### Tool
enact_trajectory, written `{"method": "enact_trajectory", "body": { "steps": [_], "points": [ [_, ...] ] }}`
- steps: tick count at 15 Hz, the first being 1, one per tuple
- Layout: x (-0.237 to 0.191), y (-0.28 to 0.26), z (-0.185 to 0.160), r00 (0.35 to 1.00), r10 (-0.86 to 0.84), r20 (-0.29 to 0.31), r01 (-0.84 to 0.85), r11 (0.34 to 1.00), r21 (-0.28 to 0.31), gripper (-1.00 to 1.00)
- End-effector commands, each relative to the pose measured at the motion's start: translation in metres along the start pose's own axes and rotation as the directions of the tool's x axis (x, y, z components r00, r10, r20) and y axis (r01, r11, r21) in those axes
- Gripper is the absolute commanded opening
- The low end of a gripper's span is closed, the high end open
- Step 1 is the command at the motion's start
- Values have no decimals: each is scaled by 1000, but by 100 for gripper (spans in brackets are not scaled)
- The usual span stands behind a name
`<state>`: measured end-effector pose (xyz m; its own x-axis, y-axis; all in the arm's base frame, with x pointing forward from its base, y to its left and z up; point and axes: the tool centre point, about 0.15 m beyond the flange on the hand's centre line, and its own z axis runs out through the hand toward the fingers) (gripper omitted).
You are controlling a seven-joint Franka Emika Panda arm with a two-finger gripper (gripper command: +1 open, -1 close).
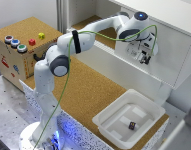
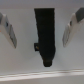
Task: Grasp the door handle, then move the door to the left
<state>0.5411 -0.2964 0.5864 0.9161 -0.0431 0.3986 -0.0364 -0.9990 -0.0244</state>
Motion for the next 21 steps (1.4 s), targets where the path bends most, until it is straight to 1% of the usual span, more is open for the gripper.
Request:
{"method": "enact_trajectory", "body": {
  "steps": [1,2,4,8,10,14,16,17,21],
  "points": [
    [38,9,1,997,48,56,-50,998,42,100],
    [40,11,2,998,62,32,-64,997,37,-100],
    [42,10,3,998,63,19,-64,997,42,-100],
    [42,-1,4,999,-2,36,1,1000,24,-100],
    [39,-7,2,999,-21,35,20,1000,13,-100],
    [31,-22,3,998,-52,42,52,999,11,-100],
    [26,-37,4,998,-58,35,58,998,4,-100],
    [25,-45,7,997,-65,32,66,998,-14,-100],
    [15,-89,17,994,-97,52,99,995,-30,-100]
  ]
}}
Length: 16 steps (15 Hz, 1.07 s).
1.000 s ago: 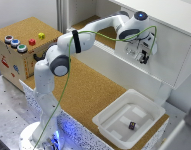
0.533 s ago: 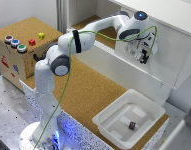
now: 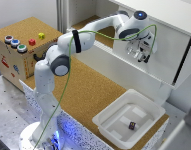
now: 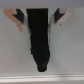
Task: Grasp the door handle, then move the door to the left
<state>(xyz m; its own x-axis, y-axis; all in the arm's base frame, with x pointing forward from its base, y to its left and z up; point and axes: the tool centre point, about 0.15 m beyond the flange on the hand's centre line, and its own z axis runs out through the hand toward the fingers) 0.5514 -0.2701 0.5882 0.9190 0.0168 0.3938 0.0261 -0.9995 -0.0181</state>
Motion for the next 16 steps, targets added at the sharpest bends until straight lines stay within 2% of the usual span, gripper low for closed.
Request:
{"method": "enact_trajectory", "body": {
  "steps": [1,5,16],
  "points": [
    [9,-75,17,998,-38,49,41,998,-54,-100],
    [8,-137,20,999,4,37,-1,995,-103,-100],
    [19,-300,30,997,63,33,-59,990,-128,-100]
  ]
}}
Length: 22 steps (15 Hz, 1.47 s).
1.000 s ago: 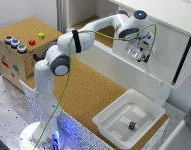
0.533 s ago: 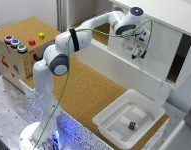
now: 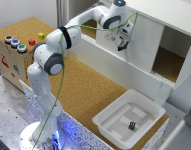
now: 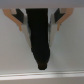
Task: Grasp the door handle, then move the door to the left
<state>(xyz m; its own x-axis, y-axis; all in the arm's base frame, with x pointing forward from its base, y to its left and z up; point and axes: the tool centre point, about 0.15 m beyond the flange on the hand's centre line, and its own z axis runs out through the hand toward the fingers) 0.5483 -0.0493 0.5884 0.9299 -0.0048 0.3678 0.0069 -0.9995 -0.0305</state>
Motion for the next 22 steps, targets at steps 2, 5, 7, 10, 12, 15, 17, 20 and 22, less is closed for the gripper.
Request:
{"method": "enact_trajectory", "body": {
  "steps": [2,5,7,10,12,15,17,20,22],
  "points": [
    [18,-106,26,999,36,6,-35,991,-130,-100],
    [21,-149,22,1000,21,6,-20,995,-100,-100],
    [22,-175,19,1000,1,-2,-1,996,-93,-100],
    [22,-205,15,1000,-19,-8,18,996,-84,-100],
    [22,-219,11,999,-30,-13,29,997,-76,-100],
    [15,-231,1,999,2,-42,-6,994,-107,100],
    [0,-232,-5,996,28,-88,-41,988,-147,100],
    [-22,-230,-14,994,49,-99,-62,989,-137,100],
    [-35,-226,-19,994,75,-84,-84,991,-104,100]
  ]
}}
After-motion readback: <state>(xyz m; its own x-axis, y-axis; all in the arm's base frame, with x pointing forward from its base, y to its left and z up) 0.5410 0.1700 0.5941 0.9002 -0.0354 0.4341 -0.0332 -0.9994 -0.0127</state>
